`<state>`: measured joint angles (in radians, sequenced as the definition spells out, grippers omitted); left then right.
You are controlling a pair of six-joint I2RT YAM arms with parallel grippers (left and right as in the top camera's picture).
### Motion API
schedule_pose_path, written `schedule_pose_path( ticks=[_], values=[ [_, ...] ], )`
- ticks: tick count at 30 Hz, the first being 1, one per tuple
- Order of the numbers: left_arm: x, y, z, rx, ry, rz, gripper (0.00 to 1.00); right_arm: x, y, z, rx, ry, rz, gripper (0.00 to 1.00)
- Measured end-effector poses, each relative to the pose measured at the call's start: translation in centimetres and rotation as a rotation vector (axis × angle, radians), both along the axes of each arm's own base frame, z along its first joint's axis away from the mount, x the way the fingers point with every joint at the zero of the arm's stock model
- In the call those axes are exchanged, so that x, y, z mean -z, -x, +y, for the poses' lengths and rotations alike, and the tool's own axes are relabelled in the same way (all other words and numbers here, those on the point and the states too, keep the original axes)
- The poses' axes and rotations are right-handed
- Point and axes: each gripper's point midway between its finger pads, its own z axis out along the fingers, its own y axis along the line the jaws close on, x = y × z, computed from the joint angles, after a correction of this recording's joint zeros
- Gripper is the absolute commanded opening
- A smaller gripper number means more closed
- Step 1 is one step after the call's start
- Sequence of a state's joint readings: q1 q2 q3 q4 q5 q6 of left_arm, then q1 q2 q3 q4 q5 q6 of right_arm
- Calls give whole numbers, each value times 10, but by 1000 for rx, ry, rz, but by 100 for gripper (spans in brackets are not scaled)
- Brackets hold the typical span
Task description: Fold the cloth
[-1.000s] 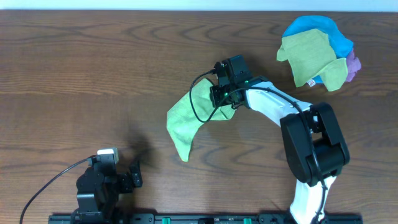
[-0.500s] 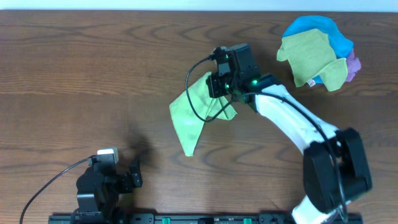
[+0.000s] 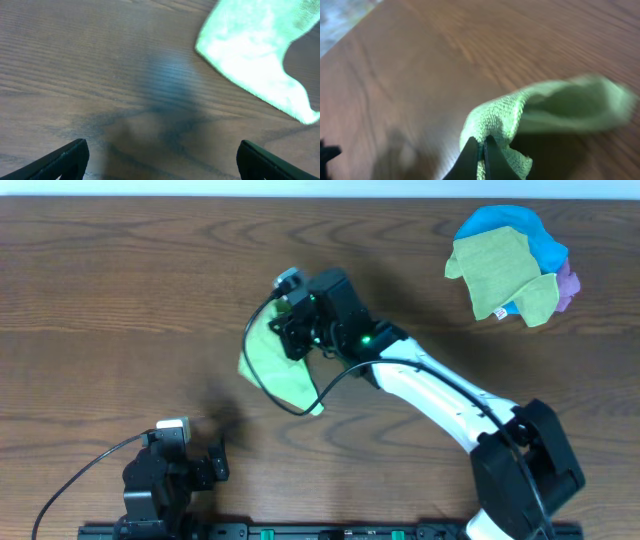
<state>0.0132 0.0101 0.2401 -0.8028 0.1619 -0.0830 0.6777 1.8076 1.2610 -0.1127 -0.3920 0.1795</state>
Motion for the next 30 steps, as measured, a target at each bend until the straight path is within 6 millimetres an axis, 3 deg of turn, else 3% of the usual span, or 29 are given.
schedule_pose_path(
  ticks=[6, 10, 14, 17, 23, 30],
  values=[
    [0, 0, 0, 1, 0, 0, 95, 21, 33, 22, -133, -10, 90, 1],
    [0, 0, 0, 1, 0, 1, 96, 43, 73, 36, -243, 26, 186, 7],
    [0, 0, 0, 1, 0, 1, 96, 76, 125, 42, -372, 119, 296, 35],
    [0, 0, 0, 0, 0, 1, 95, 83, 144, 43, -421, 150, 324, 55],
    [0, 0, 1, -3, -3, 1, 96, 86, 137, 41, -406, 171, 286, 63],
    [-2, -2, 3, -15, -12, -14, 95, 95, 99, 23, -274, 241, 220, 62]
  ],
)
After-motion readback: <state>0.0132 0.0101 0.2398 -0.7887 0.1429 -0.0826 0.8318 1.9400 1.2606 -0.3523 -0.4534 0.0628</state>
